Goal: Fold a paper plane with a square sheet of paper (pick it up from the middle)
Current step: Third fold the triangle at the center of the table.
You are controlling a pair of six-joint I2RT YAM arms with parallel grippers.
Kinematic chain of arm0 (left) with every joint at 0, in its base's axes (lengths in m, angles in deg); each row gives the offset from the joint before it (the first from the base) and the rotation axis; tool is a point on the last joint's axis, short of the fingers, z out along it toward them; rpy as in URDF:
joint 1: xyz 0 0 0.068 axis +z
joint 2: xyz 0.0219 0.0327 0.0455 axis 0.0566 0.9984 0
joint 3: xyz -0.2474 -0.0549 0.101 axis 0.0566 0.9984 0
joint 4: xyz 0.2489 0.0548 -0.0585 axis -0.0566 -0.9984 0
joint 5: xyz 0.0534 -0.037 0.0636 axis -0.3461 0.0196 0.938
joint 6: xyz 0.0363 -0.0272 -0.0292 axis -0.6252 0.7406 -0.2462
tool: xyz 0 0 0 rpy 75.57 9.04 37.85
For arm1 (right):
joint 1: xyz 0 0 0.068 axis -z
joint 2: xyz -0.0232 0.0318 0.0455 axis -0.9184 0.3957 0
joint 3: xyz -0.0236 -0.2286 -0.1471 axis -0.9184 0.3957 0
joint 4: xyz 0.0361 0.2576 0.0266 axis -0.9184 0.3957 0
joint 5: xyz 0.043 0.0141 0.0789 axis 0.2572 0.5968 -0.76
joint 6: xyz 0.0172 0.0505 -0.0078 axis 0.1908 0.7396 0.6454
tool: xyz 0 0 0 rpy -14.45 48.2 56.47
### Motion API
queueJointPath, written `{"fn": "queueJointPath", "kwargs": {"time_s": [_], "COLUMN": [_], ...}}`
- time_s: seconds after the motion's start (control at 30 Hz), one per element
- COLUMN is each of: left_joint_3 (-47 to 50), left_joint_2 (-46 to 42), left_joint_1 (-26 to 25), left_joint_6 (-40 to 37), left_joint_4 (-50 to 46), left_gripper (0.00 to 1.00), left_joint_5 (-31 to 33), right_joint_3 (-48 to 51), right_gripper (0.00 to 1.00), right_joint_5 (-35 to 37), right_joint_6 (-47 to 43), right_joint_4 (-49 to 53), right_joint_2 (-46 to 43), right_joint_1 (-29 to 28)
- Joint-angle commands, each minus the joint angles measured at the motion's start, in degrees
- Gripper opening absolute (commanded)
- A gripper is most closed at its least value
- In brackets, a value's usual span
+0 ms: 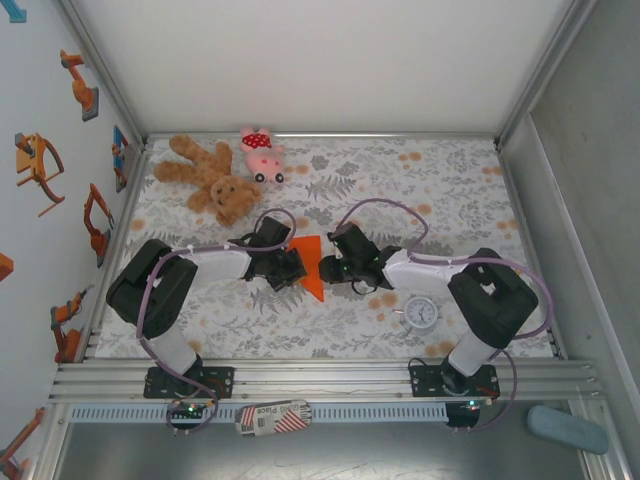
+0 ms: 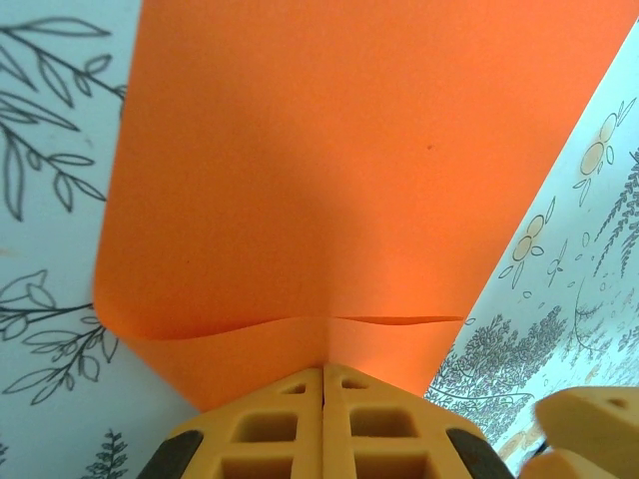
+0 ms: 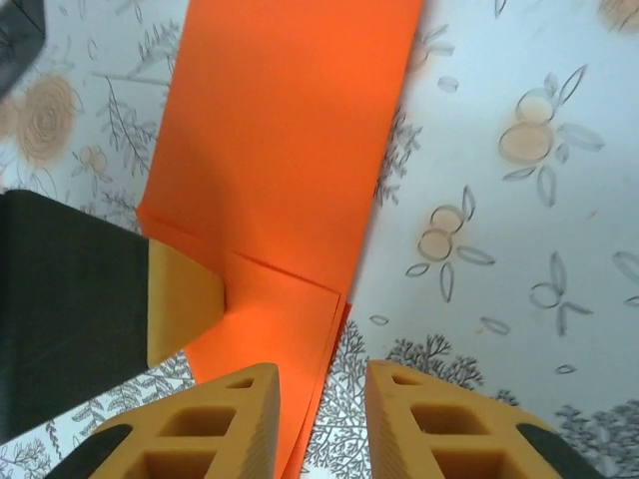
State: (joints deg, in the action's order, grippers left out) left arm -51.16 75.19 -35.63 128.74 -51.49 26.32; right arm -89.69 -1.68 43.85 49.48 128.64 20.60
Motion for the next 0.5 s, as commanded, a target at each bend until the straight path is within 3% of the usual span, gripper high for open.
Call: {"fn": "queueJointPath", "kwargs": {"time_s": [0.0, 0.17, 0.47], "left_joint_3": [-0.7, -0.9, -1.2], "left_joint_2": [1.1, 1.6, 2.1], "left_joint_1": [0.0, 0.0, 0.0], "left_joint_6": [-0.9, -0.8, -0.7], "left_joint_4": [-3.6, -3.4, -3.5], "left_gripper": [0.03, 0.03, 0.02], "left_joint_5": [1.6, 1.4, 1.2], "right_joint_3": [-0.5, 0.7, -0.2], "right_gripper": [0.20, 0.06, 0.00], "right_joint_5": [-5.6, -11.5, -17.1], "right_joint_6": [2.9, 4.5, 4.5], "right_joint_4": [-2.6, -6.9, -9.0], "right_joint_2": [0.5, 1.9, 6.3], "right_joint_1": [0.1, 0.1, -0.2]}}
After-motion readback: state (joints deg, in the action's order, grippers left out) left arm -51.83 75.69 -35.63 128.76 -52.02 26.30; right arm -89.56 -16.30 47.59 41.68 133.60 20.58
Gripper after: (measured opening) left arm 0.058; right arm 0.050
